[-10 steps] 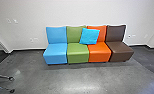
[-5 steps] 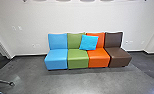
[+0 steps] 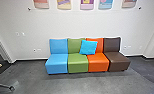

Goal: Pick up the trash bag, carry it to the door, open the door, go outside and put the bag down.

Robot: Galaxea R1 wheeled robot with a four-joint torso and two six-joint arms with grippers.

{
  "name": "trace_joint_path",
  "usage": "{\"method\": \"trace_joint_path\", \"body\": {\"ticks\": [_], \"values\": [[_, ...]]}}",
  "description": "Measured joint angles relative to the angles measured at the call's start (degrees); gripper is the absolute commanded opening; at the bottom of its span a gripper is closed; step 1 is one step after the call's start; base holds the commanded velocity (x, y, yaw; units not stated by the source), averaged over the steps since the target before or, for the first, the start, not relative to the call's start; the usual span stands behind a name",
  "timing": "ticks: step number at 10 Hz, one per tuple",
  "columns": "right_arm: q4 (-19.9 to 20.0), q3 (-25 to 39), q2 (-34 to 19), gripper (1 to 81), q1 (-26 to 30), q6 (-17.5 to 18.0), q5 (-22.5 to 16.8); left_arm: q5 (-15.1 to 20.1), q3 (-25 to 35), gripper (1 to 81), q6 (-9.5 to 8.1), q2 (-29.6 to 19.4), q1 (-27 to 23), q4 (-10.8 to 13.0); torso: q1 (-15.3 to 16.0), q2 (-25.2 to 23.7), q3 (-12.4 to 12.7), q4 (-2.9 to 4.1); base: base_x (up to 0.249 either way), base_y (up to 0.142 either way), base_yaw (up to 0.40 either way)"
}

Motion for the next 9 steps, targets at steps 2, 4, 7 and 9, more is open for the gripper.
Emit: {"method": "trace_joint_path", "body": {"ticks": [2,4,7,9], "values": [[0.0,-0.85,0.89,81.1,-0.02,0.0,0.04,-0.16,0.02,1.0,0.23,0.02,-0.15,0.0,-2.49,3.93,0.29,-0.02,0.0,0.0,0.0],[-0.02,-1.49,1.19,81.1,-0.44,0.0,-0.02,-0.16,0.02,1.0,0.85,0.06,0.11,0.0,-3.6,7.59,0.35,0.0,0.0,0.0,0.0],[-0.13,-1.6,1.26,81.1,1.05,-0.01,0.55,-0.3,0.02,1.0,1.05,0.15,-1.05,0.0,-4.02,8.67,0.31,-0.02,0.0,0.0,0.0],[-0.2,-1.63,1.39,81.1,-0.13,-0.04,0.0,-0.13,0.02,1.0,1.05,0.17,0.0,0.0,-4.46,9.16,1.4,0.0,0.0,0.0,0.0]]}}
